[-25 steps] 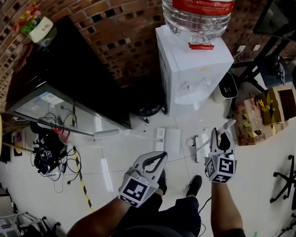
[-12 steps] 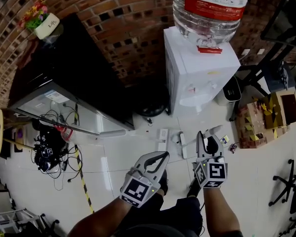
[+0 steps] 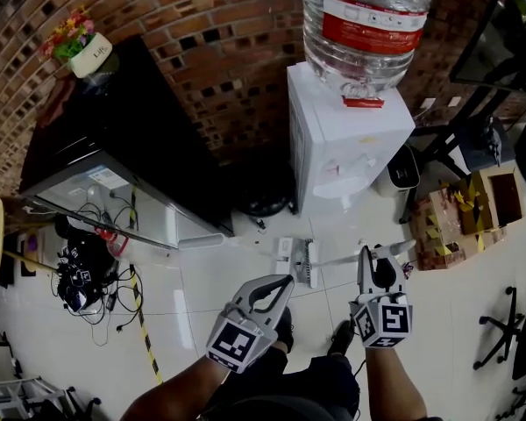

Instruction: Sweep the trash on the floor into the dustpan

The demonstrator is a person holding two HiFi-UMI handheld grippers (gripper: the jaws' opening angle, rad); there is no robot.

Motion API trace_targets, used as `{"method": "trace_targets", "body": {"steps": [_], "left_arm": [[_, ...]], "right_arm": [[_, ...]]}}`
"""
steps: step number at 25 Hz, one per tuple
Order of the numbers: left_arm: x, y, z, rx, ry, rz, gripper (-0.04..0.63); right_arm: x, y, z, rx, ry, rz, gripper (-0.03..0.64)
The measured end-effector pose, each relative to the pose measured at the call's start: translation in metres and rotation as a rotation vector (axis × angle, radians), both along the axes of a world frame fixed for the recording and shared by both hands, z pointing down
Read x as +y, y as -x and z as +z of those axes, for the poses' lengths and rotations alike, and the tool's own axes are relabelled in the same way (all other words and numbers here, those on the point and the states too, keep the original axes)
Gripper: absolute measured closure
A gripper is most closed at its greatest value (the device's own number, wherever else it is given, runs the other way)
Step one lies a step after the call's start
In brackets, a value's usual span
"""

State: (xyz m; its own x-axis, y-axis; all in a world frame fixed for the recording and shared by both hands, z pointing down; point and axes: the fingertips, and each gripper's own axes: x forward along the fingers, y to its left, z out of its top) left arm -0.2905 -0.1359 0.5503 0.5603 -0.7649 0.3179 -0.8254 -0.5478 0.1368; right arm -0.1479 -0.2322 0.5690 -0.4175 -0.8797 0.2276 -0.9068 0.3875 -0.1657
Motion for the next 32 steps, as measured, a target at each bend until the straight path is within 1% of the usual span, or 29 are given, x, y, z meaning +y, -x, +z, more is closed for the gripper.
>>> {"method": "trace_targets", "body": {"steps": [4,6,9,11,12,15,17,20,22,24,26,32], "left_arm": [[-0.002,-0.003,-0.039,0.024,-0.064,-0.002,0.583],[-0.003,-0.011,-0.056,0.035,-0.078,0.008,0.583],[-0.003,-0.039,-0.091,0.042,-0.089,0.064,0.583],[0.0,-0.061,-0.119,0.05,-0.106,0.078,0.583],[0.001,-0.072,-0.133,0.061,-0.111,0.071,0.583],[-0.003,-0.104,-0.173,0.106,-0.129,0.015,0.584],[-0.006,-0.127,-0.194,0.107,-0.143,-0.008,0.584],[-0.001,-0.155,-0.217,0.094,-0.152,-0.005,0.584],[0.006,-0.167,-0.227,0.069,-0.159,0.012,0.584],[0.008,-0.176,-0.239,0.052,-0.174,0.028,0.584],[0.009,-0.185,-0.249,0.057,-0.183,0.032,0.586],[0.016,-0.202,-0.258,0.034,-0.187,0.033,0.586]], "right_arm": [[0.019,-0.03,-0.069,-0.024,-0.069,0.004,0.502],[0.027,-0.049,-0.108,-0.038,-0.116,0.018,0.502],[0.039,-0.081,-0.163,-0.056,-0.18,0.032,0.502],[0.046,-0.1,-0.2,-0.073,-0.204,0.022,0.502],[0.049,-0.109,-0.217,-0.072,-0.212,0.007,0.502],[0.064,-0.143,-0.257,-0.026,-0.228,-0.045,0.502],[0.075,-0.165,-0.282,-0.007,-0.252,-0.07,0.502],[0.094,-0.194,-0.304,0.022,-0.272,-0.09,0.502],[0.106,-0.21,-0.311,0.023,-0.275,-0.093,0.502],[0.11,-0.23,-0.323,0.02,-0.299,-0.073,0.502],[0.109,-0.251,-0.334,0.019,-0.317,-0.048,0.502],[0.115,-0.288,-0.34,0.009,-0.299,-0.01,0.502]]}}
